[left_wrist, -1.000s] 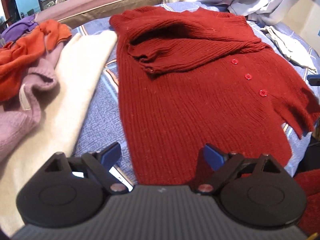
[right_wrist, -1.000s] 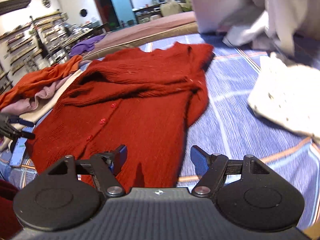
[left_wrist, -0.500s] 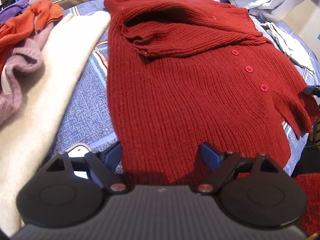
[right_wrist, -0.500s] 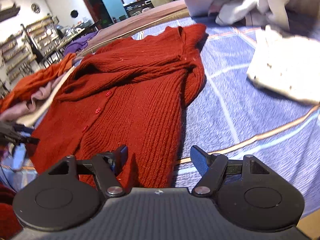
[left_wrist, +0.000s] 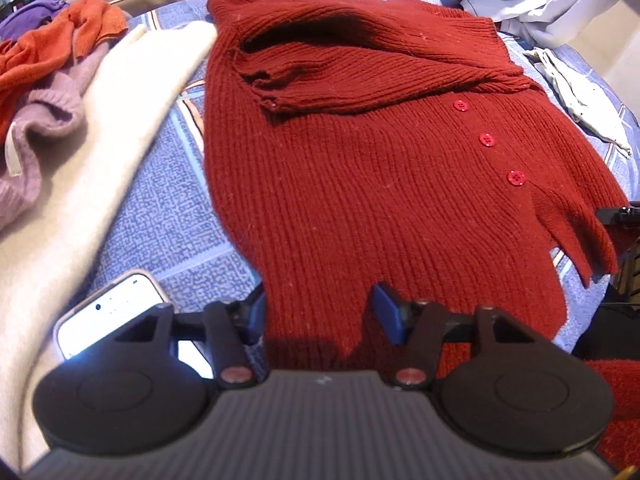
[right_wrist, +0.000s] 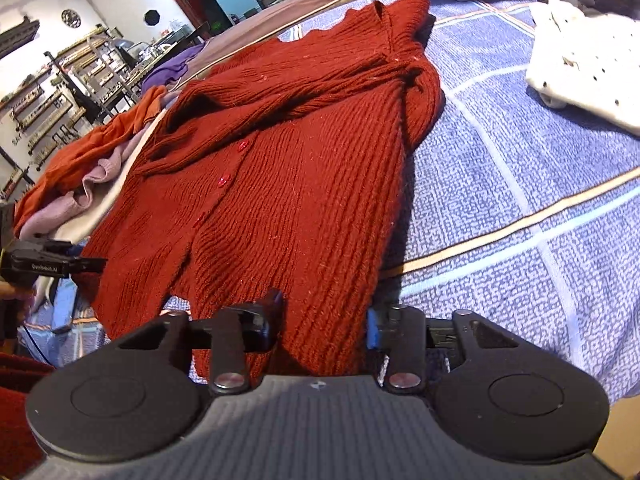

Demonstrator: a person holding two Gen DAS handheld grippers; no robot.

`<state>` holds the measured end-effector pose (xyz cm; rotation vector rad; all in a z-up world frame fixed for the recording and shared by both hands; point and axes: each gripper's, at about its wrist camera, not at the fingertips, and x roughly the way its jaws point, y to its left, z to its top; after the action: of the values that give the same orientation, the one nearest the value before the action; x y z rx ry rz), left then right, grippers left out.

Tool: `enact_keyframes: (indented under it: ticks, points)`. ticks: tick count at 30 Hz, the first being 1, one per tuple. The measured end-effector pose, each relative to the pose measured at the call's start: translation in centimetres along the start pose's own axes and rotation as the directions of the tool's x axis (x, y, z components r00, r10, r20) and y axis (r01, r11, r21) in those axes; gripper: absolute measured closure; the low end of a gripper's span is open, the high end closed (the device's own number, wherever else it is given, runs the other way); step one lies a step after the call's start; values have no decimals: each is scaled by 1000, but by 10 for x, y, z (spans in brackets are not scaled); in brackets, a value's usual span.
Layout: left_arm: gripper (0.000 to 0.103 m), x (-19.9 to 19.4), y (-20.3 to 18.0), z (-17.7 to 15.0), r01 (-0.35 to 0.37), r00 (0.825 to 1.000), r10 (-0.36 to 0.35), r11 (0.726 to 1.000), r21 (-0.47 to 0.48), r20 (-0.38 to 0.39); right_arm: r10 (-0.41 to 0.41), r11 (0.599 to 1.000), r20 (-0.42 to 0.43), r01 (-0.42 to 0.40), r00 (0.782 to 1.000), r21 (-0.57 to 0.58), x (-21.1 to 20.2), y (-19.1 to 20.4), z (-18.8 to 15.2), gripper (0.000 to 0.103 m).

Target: Fold small clothes

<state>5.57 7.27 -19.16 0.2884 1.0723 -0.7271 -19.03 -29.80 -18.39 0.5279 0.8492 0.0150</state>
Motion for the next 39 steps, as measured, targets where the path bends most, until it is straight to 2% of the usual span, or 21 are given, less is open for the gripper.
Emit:
enact_keyframes:
  ticks: [1,4,7,9,17,20,23,26,29,33,37,39]
  points:
    - [60,-1,0,0,11,1000,-11,1000,-4,-2,3,1000,-6,-3,1000,16,-1,-2,0,47]
    - [79,-1,1,0,71,997,-72,997,-27,-15,19,1000,-38,-18,999,18,-2,0,-1,57]
    - [82,1,3,0,90,996,-90,995,-37,-18,49,999,-77,-49,996,8,0,3,-4,70]
    - [84,2,7,0,106,994,-107,993,-57,-15,49,999,-73,-48,996,15,1,1,-7,74]
    - [86,0,21,2,171,985,-173,976,-137,-2,82,996,-66,-80,994,38,-5,-3,-5,77]
    - [87,-4,29,8,224,975,-222,956,-190,31,131,987,-66,-124,989,105,-5,-8,1,77]
    - [87,-14,39,25,285,958,-267,928,-238,106,238,955,-15,-231,971,184,-14,-13,15,78]
    - [87,-20,45,59,297,950,-265,930,-218,164,294,930,50,-297,955,217,-22,-13,46,78]
    - [87,-13,51,110,263,953,-227,948,-177,198,319,915,109,-336,941,222,-16,-15,93,79]
    - [87,2,63,190,202,954,-158,967,-156,255,243,957,177,-265,954,115,0,-11,166,79]
    - [87,28,67,264,121,957,-77,983,-141,279,207,958,237,-245,949,146,25,-25,227,80]
    - [87,46,72,290,94,962,-53,985,-142,267,152,970,258,-194,954,148,39,-29,251,80]
